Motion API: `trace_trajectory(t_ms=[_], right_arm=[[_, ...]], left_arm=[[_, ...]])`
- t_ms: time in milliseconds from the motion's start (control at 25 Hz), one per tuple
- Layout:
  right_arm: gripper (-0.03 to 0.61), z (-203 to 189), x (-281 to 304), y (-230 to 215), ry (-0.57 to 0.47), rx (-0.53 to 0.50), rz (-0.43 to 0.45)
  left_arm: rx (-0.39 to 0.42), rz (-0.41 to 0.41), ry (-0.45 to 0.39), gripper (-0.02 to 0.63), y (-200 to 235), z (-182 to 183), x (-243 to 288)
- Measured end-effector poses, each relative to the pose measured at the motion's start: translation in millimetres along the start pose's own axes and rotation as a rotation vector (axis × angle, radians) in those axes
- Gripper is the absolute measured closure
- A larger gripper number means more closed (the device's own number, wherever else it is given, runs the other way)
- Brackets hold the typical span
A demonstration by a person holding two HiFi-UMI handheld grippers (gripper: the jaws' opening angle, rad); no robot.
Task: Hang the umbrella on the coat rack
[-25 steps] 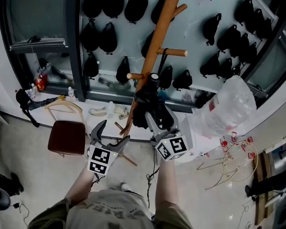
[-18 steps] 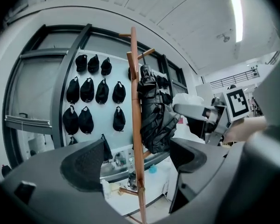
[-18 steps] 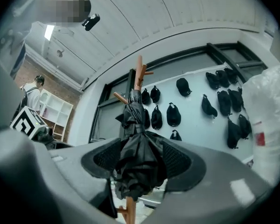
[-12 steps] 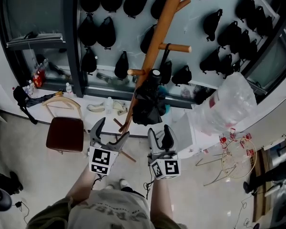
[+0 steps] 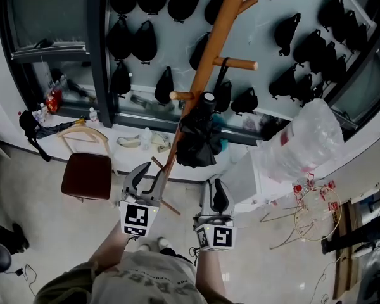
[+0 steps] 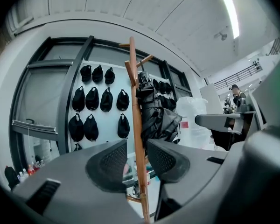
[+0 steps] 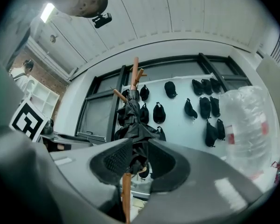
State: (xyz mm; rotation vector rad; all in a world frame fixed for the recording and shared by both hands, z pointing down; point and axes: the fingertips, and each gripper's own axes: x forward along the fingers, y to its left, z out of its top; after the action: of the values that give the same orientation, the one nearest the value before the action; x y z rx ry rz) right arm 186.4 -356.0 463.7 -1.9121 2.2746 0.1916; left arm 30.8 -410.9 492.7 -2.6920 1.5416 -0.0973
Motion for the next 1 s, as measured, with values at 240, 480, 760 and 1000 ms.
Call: trace_trajectory(t_ms=[240, 480, 760, 1000], right_arm=[[0.543, 1, -5, -2, -0.005, -0.008, -0.027], [0.578, 3, -7, 5, -0.022, -0.019, -0.011], [0.578, 9, -7, 9, -0.034, -0.037, 0.007], [0.578, 10, -6, 6, -0.002, -0.072, -0.008]], left_arm=[[-0.009, 0.005, -0.036, 0.578, -8, 4, -1], [-0.038, -0.006, -0.075, 0.603, -17, 7, -3], [-0.064, -0.032, -0.105, 0.603, -30, 11, 1], [-0.076, -0.040, -0.107, 0.603, -37, 10, 3]])
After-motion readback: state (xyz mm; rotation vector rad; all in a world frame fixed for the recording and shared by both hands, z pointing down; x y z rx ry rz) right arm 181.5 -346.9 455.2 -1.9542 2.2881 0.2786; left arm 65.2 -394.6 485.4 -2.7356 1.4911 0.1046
